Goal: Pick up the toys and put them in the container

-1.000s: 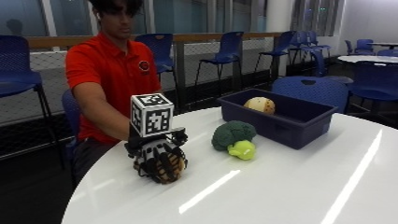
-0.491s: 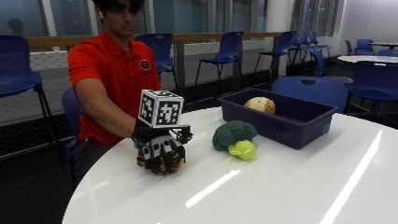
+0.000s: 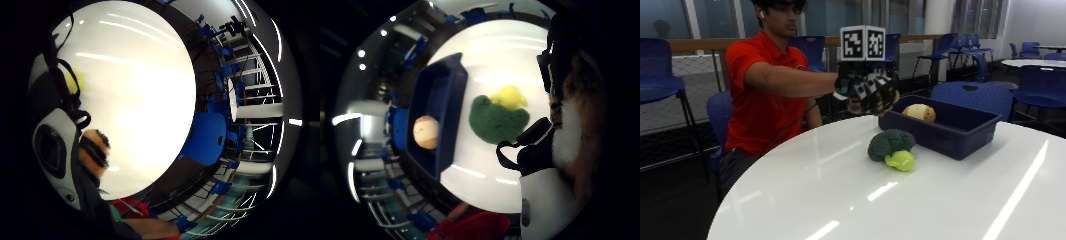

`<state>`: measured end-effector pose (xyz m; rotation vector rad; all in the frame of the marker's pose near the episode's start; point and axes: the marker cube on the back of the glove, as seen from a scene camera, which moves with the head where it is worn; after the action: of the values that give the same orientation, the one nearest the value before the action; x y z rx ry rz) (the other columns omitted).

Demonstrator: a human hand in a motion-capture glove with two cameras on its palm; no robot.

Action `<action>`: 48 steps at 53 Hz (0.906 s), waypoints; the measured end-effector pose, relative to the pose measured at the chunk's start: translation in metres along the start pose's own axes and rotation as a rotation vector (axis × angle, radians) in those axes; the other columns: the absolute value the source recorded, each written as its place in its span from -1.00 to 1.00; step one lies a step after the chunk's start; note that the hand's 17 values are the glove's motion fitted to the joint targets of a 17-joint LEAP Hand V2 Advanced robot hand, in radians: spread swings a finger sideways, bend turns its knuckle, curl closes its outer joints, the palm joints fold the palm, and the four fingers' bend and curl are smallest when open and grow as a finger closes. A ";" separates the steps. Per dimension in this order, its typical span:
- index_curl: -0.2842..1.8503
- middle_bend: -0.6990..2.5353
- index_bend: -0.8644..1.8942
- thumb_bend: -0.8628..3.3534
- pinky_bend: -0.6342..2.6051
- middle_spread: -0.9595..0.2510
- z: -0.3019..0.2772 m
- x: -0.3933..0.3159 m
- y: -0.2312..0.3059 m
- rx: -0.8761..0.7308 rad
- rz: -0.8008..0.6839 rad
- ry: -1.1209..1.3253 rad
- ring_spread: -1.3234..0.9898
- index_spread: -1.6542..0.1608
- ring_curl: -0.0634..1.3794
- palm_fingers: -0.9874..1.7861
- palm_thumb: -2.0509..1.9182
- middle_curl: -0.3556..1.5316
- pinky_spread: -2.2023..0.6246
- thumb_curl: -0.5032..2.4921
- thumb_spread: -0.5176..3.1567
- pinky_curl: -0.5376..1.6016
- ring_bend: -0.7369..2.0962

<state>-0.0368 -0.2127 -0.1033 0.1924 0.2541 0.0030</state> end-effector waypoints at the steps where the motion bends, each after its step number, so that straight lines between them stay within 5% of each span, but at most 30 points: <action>1: -0.21 -0.27 -0.19 -0.56 -0.03 -0.15 -0.007 -0.008 -0.003 0.004 -0.009 -0.006 -0.25 0.37 -0.24 0.49 0.36 -0.07 0.22 -0.08 -0.33 -0.13 0.19; 24: -0.02 -0.32 -0.24 -0.58 -0.03 -0.18 -0.076 -0.234 -0.041 0.052 -0.260 -0.032 -0.25 0.34 -0.24 0.47 0.36 0.04 0.22 0.00 -0.34 -0.12 0.16; 39: 0.08 -0.36 -0.27 -0.59 -0.02 -0.20 -0.072 -0.281 -0.040 0.023 -0.314 -0.111 -0.26 0.33 -0.23 0.41 0.35 0.09 0.22 0.03 -0.34 -0.11 0.15; 44: 0.06 -0.42 -0.34 -0.60 0.03 -0.16 -0.063 -0.278 -0.037 -0.072 -0.275 -0.110 -0.25 0.33 -0.22 0.24 0.33 0.07 0.22 0.02 -0.30 -0.09 0.14; 48: -0.01 -0.49 -0.36 -0.65 0.07 -0.01 -0.052 -0.269 -0.035 -0.116 -0.286 -0.062 -0.17 0.34 -0.25 -0.14 0.18 0.02 0.28 -0.08 -0.20 -0.07 0.08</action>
<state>-0.3112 -0.2449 -0.0919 0.0391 0.2171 -0.2706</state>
